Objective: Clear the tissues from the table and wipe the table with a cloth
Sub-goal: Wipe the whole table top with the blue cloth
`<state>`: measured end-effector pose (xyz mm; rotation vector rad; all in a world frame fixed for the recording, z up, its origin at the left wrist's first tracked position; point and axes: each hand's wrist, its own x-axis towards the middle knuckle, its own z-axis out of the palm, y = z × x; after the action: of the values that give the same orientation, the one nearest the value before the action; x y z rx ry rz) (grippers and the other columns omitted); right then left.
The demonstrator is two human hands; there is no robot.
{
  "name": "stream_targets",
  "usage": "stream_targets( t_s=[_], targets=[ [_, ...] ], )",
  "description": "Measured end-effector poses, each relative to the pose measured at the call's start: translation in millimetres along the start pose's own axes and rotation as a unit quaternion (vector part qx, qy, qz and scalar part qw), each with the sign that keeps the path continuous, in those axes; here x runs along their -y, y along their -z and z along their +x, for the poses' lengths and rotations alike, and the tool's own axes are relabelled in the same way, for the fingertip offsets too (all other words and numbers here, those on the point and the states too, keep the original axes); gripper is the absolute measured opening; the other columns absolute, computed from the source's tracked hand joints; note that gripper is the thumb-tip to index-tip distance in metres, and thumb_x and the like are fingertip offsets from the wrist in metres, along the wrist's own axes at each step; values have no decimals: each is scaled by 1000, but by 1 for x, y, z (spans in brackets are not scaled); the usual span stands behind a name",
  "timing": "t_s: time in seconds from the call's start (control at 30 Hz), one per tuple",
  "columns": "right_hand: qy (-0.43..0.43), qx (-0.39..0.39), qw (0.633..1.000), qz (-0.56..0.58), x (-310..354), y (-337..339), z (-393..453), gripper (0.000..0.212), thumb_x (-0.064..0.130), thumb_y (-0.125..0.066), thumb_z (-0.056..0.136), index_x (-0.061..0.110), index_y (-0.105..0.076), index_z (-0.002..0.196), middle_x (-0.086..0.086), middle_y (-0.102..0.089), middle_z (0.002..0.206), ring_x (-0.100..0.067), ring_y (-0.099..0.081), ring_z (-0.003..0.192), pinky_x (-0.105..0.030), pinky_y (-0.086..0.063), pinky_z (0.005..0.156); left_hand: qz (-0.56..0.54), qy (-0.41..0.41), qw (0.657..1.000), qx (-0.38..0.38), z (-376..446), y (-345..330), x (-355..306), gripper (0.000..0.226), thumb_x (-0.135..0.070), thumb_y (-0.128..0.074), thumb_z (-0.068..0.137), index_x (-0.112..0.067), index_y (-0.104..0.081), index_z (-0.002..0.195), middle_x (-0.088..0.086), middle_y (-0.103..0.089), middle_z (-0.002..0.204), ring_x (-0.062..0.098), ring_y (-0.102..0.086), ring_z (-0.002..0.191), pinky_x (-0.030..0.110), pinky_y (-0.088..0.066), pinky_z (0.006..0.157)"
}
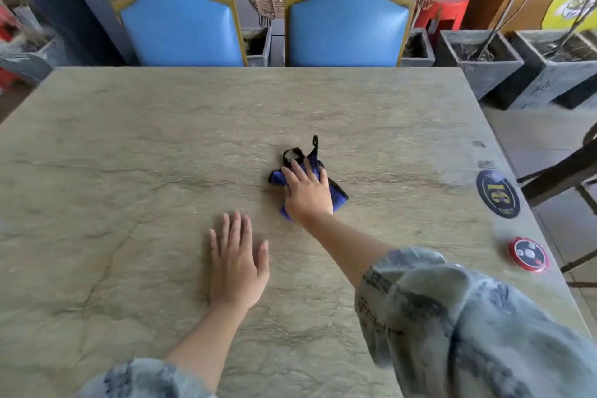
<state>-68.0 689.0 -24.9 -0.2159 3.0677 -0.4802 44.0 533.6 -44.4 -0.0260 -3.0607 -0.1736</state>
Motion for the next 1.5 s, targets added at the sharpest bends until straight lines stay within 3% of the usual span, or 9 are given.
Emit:
stream_targets(
  t_s=[0.23,0.37,0.47,0.6,0.73,0.93,1.13,1.33,1.5],
  targets=[
    [93,26,995,16,-4,-10,-81,46,23,-39,96,22,-43,141,1,-36,152,-24,-23,145,-46,-10,117,-27,-1,1000,-12,-2,3,0,67,-45,-26,92,-3,-42,141,16,-29,154,30,-16,146,47,-5,118],
    [-11,-48,999,6,-67,8,-104,48,29,-39,85,23,-56,130,0,-51,141,-24,-40,136,-43,-25,107,-82,-25,996,-15,4,5,4,68,-47,-32,89,2,-51,132,19,-42,146,32,-22,144,42,-11,118],
    [-135,-76,988,-2,-113,25,-86,44,29,-37,94,23,-50,136,1,-42,149,-21,-28,143,-47,-20,112,-72,-48,996,-12,37,20,21,62,-48,-37,85,-1,-66,111,17,-61,122,34,-33,138,44,-23,115],
    [-244,-91,966,-15,-133,30,-43,44,28,-36,99,22,-38,143,0,-28,156,-23,-13,146,-48,-7,115,-95,-33,995,-3,92,25,82,75,-53,-27,89,2,-48,135,20,-47,141,35,-32,138,43,-21,116],
    [-298,-102,949,-14,-121,29,8,44,29,-29,100,19,-34,142,-2,-24,157,-27,-11,146,-50,-3,116,-87,-40,995,-26,106,6,128,76,-55,-25,90,0,-46,138,16,-42,147,33,-31,140,47,-18,116],
    [-238,-91,967,-29,-59,9,83,43,27,-29,99,18,-36,140,-3,-27,154,-28,-12,145,-49,-3,117,-94,-51,993,-55,110,-6,134,71,-53,-26,92,-4,-45,139,12,-40,150,31,-23,144,48,-12,118],
    [-88,-44,995,-24,48,-24,123,48,27,-39,95,21,-35,142,-1,-28,154,-25,-13,145,-46,-3,117,-88,-47,994,-42,114,-11,138,69,-52,-25,93,-7,-41,142,7,-34,154,26,-13,147,45,-11,120],
    [35,-7,999,-7,102,-42,70,48,24,-36,98,25,-34,146,2,-25,157,-22,-10,147,-42,1,117,-103,-49,993,-29,112,-6,139,66,-46,-24,93,-5,-42,142,9,-35,153,27,-15,147,45,-11,119],
    [70,-6,997,12,77,-38,-13,48,19,-40,96,25,-41,143,5,-32,155,-18,-18,146,-43,-6,117,-113,-50,992,-37,109,-3,138,65,-43,-24,93,-4,-40,143,10,-34,153,27,-14,147,46,-11,120]
  ],
)
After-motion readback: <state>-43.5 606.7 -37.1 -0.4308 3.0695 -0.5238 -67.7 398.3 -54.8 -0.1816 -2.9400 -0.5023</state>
